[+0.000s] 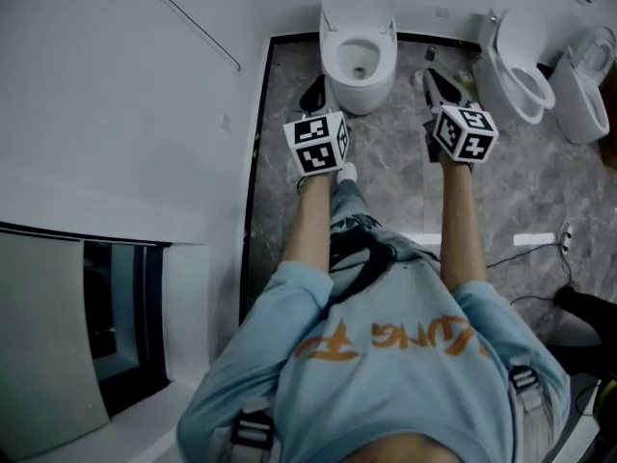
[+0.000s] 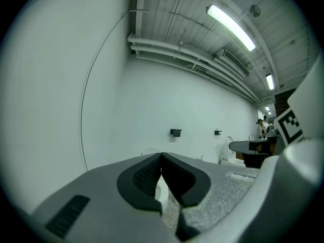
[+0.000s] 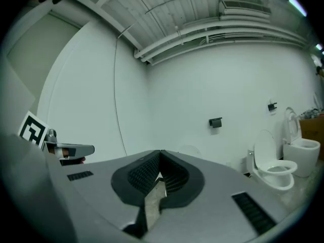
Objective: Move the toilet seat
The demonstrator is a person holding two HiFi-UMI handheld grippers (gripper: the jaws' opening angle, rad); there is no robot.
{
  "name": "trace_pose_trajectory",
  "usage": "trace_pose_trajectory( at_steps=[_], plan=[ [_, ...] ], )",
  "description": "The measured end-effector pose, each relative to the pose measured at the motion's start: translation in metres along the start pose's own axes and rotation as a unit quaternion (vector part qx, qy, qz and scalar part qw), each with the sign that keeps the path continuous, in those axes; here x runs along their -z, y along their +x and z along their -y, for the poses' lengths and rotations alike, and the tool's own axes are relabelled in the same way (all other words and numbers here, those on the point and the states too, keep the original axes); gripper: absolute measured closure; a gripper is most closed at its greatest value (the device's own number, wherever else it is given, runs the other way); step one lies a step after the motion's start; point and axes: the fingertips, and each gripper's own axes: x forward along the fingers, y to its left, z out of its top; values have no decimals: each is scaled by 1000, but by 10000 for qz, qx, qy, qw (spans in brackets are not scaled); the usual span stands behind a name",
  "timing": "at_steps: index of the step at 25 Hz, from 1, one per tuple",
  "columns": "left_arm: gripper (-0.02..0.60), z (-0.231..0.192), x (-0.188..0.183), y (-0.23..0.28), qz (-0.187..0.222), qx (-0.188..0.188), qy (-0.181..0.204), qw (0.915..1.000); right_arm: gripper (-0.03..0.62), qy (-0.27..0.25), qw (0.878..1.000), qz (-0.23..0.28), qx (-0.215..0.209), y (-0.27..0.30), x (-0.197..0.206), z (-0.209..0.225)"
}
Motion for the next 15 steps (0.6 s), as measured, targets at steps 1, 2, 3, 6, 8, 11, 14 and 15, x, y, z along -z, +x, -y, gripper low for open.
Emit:
trace_pose_trajectory(
  at_steps=[1, 2, 3, 6, 8, 11, 14, 15],
  plan=[
    [580, -3, 4, 9, -4, 44, 10, 10000, 597, 21, 10000, 31, 9, 8, 2, 3],
    [580, -7, 7, 21, -1, 81, 0, 10000, 597, 16, 10000, 47, 5, 19, 4, 6],
    [580, -13, 11, 35, 4, 116, -43, 9999, 597, -35, 10000, 37, 0, 32, 6, 8],
    [580, -27, 24, 88, -10, 262, -323, 9991, 597, -251, 9996, -98, 12, 76, 14, 22],
    [580, -33, 40, 124, -160, 385, -456, 9981, 597, -179, 9995, -232, 106, 102, 26, 36],
    [580, -38, 68, 179, -600, 590, -487, 9953, 597, -28, 9981, -525, 325, 145, 51, 59],
    [580, -47, 101, 229, -1142, 654, -727, 9886, 595, -748, 9898, -1168, 334, 188, 78, 67],
    [580, -50, 112, 246, -1325, 696, -721, 9861, 595, -906, 9870, -1303, 271, 206, 84, 68]
  ],
)
